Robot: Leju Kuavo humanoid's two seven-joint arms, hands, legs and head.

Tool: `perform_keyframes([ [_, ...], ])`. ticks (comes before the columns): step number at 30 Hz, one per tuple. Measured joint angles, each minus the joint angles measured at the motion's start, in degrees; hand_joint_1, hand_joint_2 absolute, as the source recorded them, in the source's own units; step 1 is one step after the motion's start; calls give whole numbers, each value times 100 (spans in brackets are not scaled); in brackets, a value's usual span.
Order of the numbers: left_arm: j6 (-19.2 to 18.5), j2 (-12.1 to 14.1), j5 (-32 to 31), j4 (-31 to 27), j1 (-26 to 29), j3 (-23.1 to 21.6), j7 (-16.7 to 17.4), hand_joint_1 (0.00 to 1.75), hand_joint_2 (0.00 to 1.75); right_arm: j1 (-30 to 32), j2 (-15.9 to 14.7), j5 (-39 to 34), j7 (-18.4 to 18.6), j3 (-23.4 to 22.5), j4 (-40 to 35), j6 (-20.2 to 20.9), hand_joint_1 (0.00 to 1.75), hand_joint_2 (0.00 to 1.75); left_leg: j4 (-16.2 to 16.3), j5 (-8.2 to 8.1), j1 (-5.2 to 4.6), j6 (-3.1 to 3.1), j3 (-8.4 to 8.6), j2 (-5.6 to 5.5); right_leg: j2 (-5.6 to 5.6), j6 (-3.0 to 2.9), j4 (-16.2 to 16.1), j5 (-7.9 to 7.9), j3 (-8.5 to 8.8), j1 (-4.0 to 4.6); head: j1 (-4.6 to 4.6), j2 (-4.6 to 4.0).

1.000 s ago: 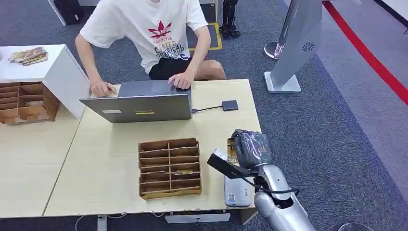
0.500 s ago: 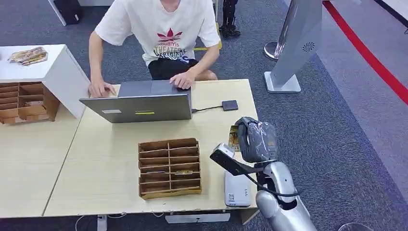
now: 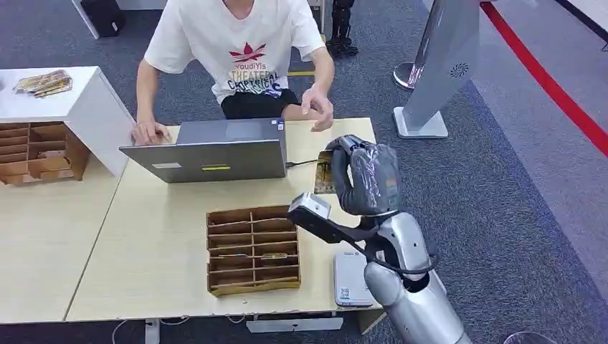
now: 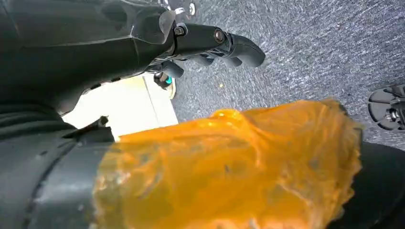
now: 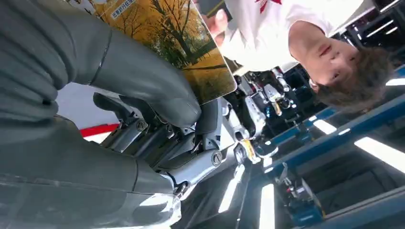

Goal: Pass the card to the sensor for recognition and then transmit it.

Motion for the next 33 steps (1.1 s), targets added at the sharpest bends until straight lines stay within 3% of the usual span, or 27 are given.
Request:
perform_keyframes([
  [7, -125, -2, -278, -2, -143, -61, 173, 0, 0, -1249, 306, 273, 466, 98, 1089, 677, 175, 175, 0, 20, 1, -1, -7, -1, -1, -6, 2, 18, -10, 0, -2, 0],
  [14, -140, -31, -312, -2, -214, -149, 216, 0, 0, -1822, 503, 352, 529, 103, 1847, 697, 175, 175, 0, 26, 0, 1, -10, -3, -2, -4, 2, 22, -11, 0, 2, 0],
  [25, -240, -59, -594, -2, -334, -348, 345, 0, 0, -2832, 712, 938, 1014, -55, 3003, 695, 175, 175, 0, 35, 1, 1, -16, -3, -2, -4, 2, 31, -18, 0, 0, 0],
  [30, -247, -81, -607, -2, -371, -400, 354, 0, 0, -2999, 754, 977, 1023, -147, 3283, 697, 175, 175, 0, 35, 0, 1, -17, -3, -2, -5, 2, 32, -19, 0, 0, 0],
  [31, -247, -83, -607, -2, -378, -415, 352, 0, 0, -3020, 760, 979, 1025, -160, 3329, 701, 129, 175, 0, 35, 0, 1, -17, -3, -2, -5, 2, 32, -19, 0, 0, 0],
  [32, -247, -83, -610, -2, -384, -428, 354, 0, 0, -3033, 760, 984, 1023, -171, 3361, 712, 0, 175, 0, 35, 0, 1, -18, -3, -2, -5, 2, 32, -20, 0, 0, 0],
  [33, -247, -83, -610, -2, -388, -431, 354, 0, 0, -3043, 765, 990, 1023, -179, 3389, 736, 0, 175, 0, 35, 0, 1, -18, -3, -2, -5, 2, 32, -20, 0, 0, 0],
])
